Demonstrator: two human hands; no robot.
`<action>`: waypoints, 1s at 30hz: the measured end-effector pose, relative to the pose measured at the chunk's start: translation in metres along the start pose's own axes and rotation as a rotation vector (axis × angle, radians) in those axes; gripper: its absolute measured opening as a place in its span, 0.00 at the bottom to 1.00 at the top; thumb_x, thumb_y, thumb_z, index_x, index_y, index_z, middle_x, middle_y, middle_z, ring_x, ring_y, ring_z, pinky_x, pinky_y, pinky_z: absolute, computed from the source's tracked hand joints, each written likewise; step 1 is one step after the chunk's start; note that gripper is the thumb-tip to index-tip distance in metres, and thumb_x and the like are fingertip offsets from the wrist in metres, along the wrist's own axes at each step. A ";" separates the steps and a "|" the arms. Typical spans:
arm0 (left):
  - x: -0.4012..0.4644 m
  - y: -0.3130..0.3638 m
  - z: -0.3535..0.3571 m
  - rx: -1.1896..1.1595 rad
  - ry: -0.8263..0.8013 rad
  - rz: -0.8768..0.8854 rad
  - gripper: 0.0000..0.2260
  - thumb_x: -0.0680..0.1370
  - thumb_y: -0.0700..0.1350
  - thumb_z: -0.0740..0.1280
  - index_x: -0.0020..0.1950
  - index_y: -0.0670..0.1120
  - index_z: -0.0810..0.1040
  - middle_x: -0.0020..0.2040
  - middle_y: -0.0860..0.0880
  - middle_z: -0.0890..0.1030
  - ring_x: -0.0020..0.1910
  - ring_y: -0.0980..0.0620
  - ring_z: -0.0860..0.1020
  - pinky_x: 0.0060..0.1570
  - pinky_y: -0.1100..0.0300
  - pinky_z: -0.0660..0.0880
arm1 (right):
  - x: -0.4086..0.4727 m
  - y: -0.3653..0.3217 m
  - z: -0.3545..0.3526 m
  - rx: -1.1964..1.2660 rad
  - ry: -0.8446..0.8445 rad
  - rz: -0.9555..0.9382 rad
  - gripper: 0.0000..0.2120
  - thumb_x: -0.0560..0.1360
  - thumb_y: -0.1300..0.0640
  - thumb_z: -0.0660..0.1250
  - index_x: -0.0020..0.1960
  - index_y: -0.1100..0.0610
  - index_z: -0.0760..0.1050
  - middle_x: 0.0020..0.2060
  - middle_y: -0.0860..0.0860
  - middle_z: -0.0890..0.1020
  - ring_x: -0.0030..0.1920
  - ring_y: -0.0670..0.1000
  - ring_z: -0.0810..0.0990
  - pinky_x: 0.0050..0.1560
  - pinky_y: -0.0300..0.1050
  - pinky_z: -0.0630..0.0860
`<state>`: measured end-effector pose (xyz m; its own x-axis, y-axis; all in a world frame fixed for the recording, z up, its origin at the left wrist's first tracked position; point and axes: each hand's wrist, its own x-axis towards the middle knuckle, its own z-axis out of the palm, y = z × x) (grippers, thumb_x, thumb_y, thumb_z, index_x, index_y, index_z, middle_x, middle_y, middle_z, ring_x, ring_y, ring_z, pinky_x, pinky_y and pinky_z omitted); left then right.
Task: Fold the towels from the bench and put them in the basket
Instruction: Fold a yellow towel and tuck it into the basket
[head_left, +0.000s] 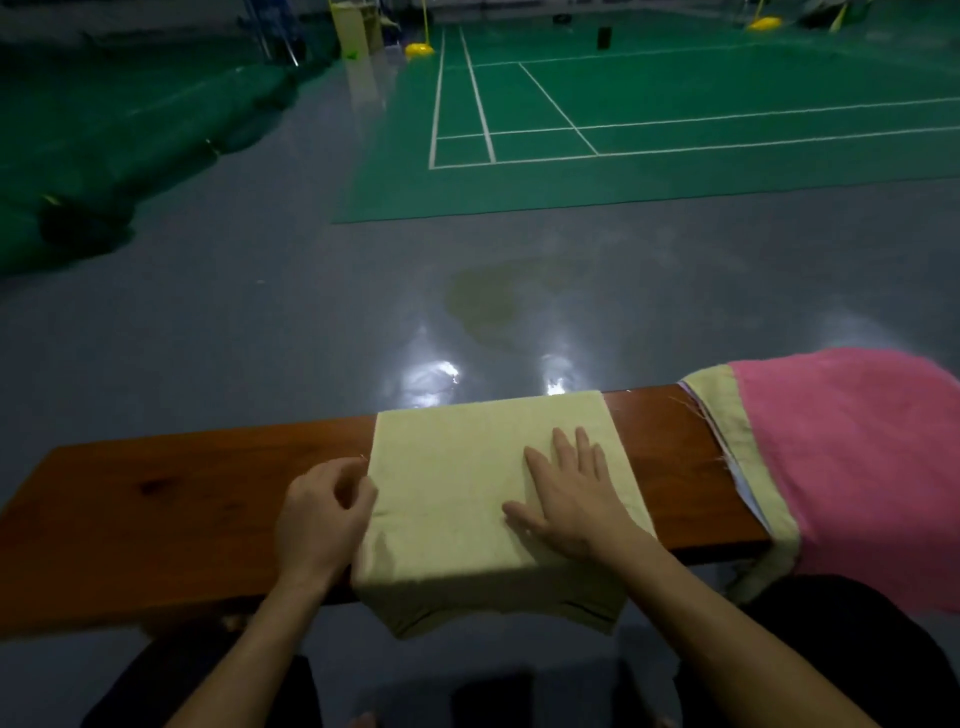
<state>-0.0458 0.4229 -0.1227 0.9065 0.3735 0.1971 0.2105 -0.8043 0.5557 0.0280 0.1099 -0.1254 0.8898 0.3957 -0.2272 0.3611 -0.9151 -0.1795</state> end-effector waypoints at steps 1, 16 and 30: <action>-0.001 0.004 0.007 0.081 -0.015 0.107 0.17 0.80 0.57 0.67 0.65 0.52 0.82 0.67 0.49 0.82 0.67 0.45 0.77 0.66 0.45 0.75 | -0.001 -0.007 0.004 0.001 0.004 0.005 0.42 0.80 0.27 0.49 0.85 0.49 0.44 0.84 0.61 0.39 0.82 0.68 0.34 0.81 0.67 0.36; -0.009 0.011 0.036 0.455 -0.321 0.161 0.42 0.78 0.72 0.35 0.87 0.49 0.46 0.86 0.46 0.44 0.85 0.45 0.41 0.83 0.43 0.42 | -0.025 0.043 0.009 0.012 0.065 0.091 0.44 0.78 0.23 0.39 0.85 0.47 0.39 0.84 0.53 0.37 0.83 0.60 0.34 0.82 0.62 0.38; -0.004 0.012 0.020 0.366 -0.104 0.086 0.21 0.81 0.64 0.63 0.65 0.50 0.78 0.64 0.50 0.77 0.61 0.47 0.73 0.58 0.49 0.76 | -0.036 0.085 -0.035 0.193 0.178 0.352 0.17 0.77 0.33 0.67 0.51 0.47 0.75 0.44 0.47 0.80 0.43 0.49 0.79 0.46 0.51 0.81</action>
<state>-0.0396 0.4030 -0.1329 0.9548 0.2640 0.1366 0.2321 -0.9492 0.2125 0.0364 0.0147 -0.0991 0.9896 0.0277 -0.1408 -0.0160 -0.9537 -0.3003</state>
